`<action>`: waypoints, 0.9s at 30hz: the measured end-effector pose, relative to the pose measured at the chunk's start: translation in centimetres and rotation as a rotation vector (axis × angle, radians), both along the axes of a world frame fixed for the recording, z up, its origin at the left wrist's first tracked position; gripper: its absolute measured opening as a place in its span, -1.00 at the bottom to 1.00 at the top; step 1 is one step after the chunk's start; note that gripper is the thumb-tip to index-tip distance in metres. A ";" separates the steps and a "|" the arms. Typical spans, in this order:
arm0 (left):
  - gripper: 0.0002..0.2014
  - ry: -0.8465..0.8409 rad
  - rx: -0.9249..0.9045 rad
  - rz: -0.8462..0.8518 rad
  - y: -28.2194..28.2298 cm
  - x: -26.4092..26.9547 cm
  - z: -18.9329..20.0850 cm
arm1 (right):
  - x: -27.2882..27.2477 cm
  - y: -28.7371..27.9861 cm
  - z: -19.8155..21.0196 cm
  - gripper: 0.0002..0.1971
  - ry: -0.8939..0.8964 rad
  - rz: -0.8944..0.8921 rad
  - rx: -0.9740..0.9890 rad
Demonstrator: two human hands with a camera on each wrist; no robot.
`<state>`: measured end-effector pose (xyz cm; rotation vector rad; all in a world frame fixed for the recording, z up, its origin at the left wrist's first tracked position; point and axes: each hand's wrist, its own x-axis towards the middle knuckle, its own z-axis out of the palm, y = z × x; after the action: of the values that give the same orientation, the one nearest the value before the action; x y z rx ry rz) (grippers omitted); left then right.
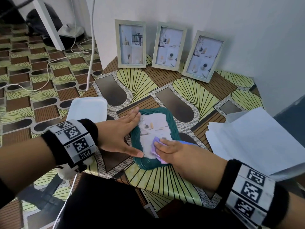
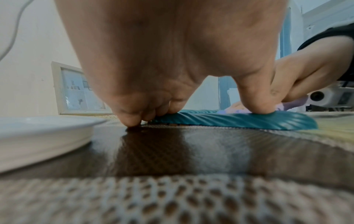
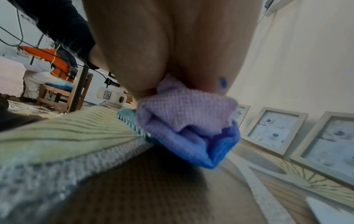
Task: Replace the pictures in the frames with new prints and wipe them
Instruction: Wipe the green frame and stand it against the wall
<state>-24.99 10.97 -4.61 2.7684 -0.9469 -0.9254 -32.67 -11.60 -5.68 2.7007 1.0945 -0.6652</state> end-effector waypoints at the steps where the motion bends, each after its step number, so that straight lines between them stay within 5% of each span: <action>1: 0.32 0.002 -0.001 0.001 0.0 0.0 0.0 | -0.1 -0.6 -0.4 -0.37 -0.038 -0.040 0.023; 6: 0.32 0.005 -0.010 0.007 -0.1 0.0 0.0 | 0.3 -1.3 -0.3 -0.25 -0.056 -0.123 0.033; 11: 0.33 0.006 -0.009 0.013 -0.1 -0.1 0.0 | 2.6 -0.7 0.5 -0.37 -0.097 -0.155 -0.027; 27: 0.31 0.003 -0.026 0.001 0.0 0.0 -0.3 | 7.2 5.5 -0.6 -0.09 -0.050 -0.165 -0.005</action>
<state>-24.96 10.95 -4.92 2.7454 -0.9503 -0.9104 -25.48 -6.07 -6.23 2.8085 0.8644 -0.6199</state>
